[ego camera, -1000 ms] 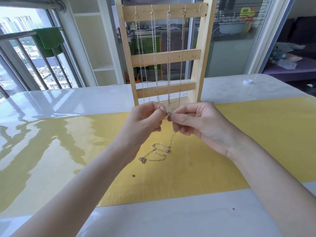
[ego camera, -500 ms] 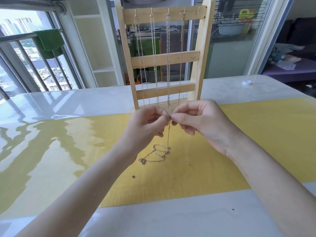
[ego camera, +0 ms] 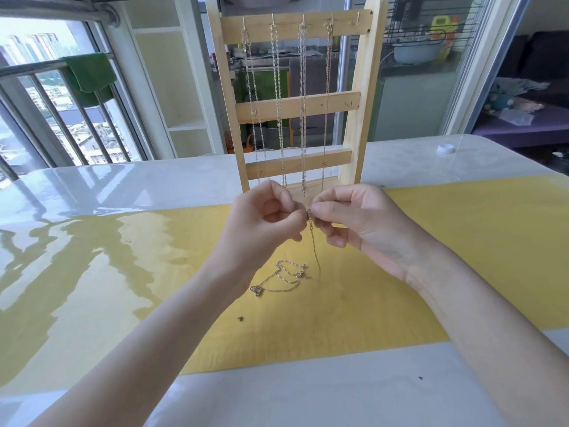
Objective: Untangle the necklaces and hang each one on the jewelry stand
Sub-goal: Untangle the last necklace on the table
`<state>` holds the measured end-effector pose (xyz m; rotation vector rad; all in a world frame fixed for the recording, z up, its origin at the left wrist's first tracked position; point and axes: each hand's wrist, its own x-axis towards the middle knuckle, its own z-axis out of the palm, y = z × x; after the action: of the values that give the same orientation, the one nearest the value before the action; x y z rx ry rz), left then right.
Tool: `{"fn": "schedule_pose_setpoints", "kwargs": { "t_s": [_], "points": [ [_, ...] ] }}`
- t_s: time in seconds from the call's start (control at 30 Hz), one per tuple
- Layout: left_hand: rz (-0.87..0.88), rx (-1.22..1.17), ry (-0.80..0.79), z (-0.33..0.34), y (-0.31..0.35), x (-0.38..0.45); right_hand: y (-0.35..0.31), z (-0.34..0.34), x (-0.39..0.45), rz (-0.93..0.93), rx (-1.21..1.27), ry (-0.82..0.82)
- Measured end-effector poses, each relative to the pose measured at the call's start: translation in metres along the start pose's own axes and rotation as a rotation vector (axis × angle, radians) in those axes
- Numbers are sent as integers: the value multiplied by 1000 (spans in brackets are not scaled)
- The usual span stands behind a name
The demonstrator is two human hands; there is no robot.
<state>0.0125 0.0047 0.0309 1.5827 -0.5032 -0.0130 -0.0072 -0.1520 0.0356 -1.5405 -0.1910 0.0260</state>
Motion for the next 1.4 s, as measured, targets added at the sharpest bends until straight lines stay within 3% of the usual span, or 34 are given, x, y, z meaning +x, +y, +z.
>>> {"fn": "schedule_pose_setpoints", "kwargs": {
  "t_s": [0.13, 0.43, 0.73, 0.87, 1.13, 1.23, 1.4],
  "points": [
    [-119, -129, 40, -1, -1, 1, -2, -2, 1, -120, -175, 118],
    [-174, -89, 74, -2, -4, 2, -6, 4, 1, -215, -473, 82],
    [-36, 135, 4, 0, -4, 1, -4, 4, 1, -186, -577, 46],
    [106, 407, 10, 0, -7, -1, -4, 5, 0, -185, -688, 38],
    [31, 610, -2, 0, -10, -4, 1, 9, 0, -218, -1102, -12],
    [-73, 507, -20, -1, -10, -3, 2, 8, 0, -304, -1185, -46],
    [-438, 115, -58, -5, -10, 1, 8, 7, 1, -502, -1131, -78]
  ]
}}
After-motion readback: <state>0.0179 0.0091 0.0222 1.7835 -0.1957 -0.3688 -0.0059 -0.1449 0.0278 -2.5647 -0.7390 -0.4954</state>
